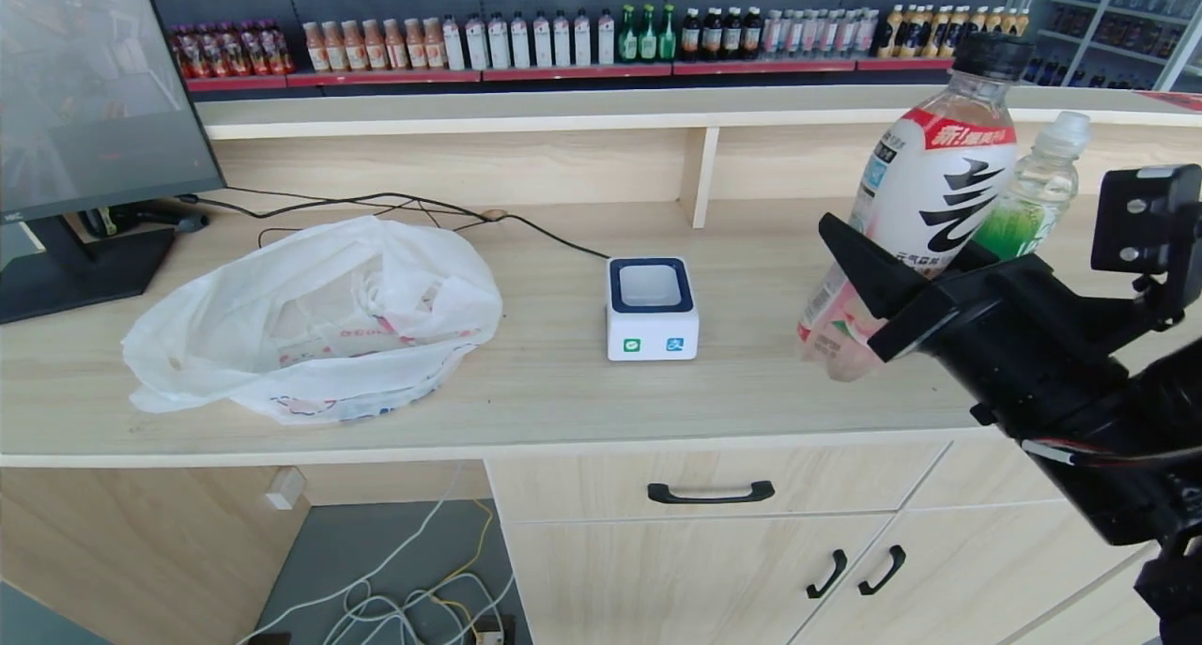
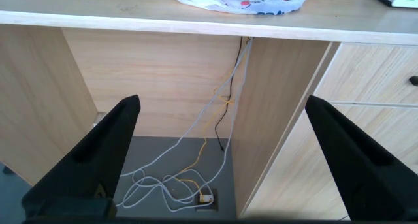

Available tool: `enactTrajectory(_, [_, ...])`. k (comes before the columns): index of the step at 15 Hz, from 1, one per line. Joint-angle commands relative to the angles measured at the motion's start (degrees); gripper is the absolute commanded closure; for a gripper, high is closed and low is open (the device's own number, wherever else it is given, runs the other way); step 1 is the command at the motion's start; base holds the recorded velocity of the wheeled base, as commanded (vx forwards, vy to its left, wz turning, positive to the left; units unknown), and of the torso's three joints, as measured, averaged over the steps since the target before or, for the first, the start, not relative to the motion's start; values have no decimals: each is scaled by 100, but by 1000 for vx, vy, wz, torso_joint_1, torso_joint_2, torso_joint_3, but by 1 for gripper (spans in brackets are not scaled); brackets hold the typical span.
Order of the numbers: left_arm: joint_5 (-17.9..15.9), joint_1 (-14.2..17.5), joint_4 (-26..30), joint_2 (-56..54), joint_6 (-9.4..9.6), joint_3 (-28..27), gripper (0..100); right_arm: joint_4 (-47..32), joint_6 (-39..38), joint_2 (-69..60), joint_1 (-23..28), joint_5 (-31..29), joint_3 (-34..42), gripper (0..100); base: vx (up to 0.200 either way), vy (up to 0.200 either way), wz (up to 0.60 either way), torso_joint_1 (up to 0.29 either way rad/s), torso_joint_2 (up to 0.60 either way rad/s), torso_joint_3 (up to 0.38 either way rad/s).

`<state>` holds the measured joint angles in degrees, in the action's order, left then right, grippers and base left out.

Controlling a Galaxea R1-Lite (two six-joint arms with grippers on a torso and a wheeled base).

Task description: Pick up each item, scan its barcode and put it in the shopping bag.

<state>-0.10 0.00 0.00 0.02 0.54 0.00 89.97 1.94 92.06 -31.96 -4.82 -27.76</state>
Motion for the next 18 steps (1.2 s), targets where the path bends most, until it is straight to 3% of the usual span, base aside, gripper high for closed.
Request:
enactTrajectory(1, [1, 0, 0, -2, -1, 0, 0, 3, 17, -365, -100, -2, 332, 100, 0, 0, 0, 0, 0, 0])
enactTrajectory(7, [1, 0, 0, -2, -1, 0, 0, 3, 0, -637, -917, 7, 719, 100, 0, 0, 0, 0, 0, 0])
enactTrajectory(10, [1, 0, 0, -2, -1, 0, 0, 3, -370, -619, -1075, 7, 675, 100, 0, 0, 0, 0, 0, 0])
enactTrajectory(13, [1, 0, 0, -2, -1, 0, 0, 3, -668, -461, -1743, 33, 631, 100, 0, 0, 0, 0, 0, 0])
enactTrajectory(16, [1, 0, 0, -2, -1, 0, 0, 3, -844, -347, -1778, 1026, 420, 100, 0, 0, 0, 0, 0, 0])
enactTrajectory(18, [1, 0, 0, -2, -1, 0, 0, 3, -1117, -338, -1778, 1255, 341, 100, 0, 0, 0, 0, 0, 0])
